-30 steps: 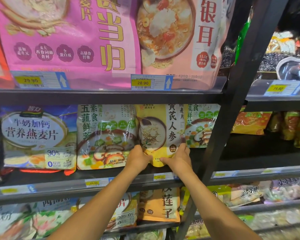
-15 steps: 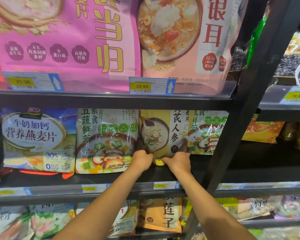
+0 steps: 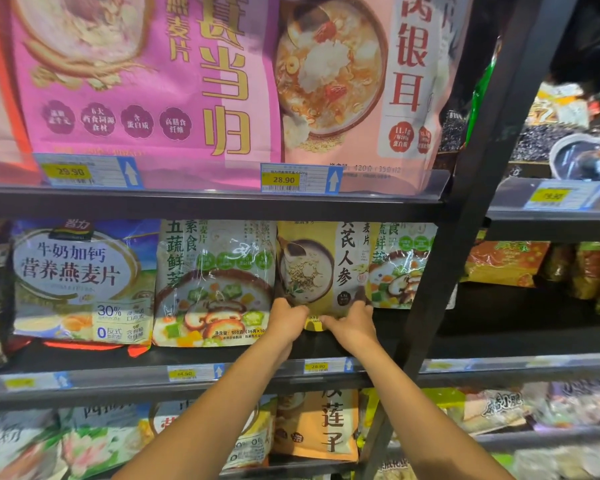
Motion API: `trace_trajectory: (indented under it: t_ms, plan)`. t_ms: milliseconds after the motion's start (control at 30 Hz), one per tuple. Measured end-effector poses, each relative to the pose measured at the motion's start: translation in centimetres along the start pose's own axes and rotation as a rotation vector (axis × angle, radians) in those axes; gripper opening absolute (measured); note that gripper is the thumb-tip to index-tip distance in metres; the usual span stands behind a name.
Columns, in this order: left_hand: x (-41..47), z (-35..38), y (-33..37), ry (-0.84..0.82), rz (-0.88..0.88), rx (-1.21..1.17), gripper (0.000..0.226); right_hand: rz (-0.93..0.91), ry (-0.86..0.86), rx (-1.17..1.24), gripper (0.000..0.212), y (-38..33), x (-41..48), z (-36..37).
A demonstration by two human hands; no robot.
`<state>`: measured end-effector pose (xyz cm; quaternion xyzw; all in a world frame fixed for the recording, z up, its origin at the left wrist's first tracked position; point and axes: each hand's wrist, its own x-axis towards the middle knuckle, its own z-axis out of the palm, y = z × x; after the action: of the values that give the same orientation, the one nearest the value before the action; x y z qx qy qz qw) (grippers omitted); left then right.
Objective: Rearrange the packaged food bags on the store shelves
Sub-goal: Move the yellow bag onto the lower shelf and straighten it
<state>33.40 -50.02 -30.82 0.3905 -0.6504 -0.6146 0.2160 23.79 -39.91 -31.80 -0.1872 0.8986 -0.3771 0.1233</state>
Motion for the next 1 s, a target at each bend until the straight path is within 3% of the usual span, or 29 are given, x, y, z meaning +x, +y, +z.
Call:
trace_trajectory:
  t_ms: [500, 767, 1000]
  plan:
    - [0.9, 0.9, -1.2, -0.026, 0.083, 0.340, 0.031, -0.164, -0.090, -0.258, 0.055, 0.3, -1.4, -0.1]
    - [1.3, 1.9, -1.0, 0.049, 0.119, 0.592, 0.045, -0.073, 0.039, -0.304, 0.064, 0.0, 0.4, -0.3]
    - [2.3, 3.3, -1.8, 0.088, 0.134, 0.792, 0.039, -0.049, 0.121, -0.293, 0.069, 0.6, 2.1, 0.7]
